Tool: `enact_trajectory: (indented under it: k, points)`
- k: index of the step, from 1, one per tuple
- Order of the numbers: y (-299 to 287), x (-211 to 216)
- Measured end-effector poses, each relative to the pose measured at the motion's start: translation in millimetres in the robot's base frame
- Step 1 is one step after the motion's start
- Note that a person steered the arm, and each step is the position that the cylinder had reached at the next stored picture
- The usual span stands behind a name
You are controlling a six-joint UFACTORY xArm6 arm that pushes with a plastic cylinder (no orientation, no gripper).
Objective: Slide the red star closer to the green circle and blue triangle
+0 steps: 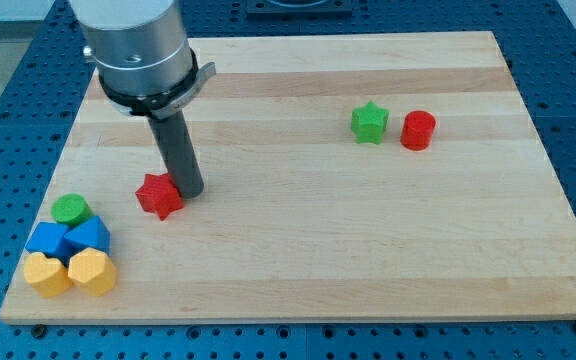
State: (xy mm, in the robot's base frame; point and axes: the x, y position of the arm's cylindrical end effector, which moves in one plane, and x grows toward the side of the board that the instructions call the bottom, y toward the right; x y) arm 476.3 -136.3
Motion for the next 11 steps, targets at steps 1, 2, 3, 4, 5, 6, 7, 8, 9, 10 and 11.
enact_trajectory:
  k: [1,2,3,4,5,6,7,8,9,10,11]
  points:
    - [-11,0]
    - [-11,0]
    - [-14,3]
    - [-16,4]
    - [-16,-3]
    - [-22,-8]
    - [-31,-8]
    - [-38,-7]
    - [-41,-6]
    - [-41,-3]
    - [-41,2]
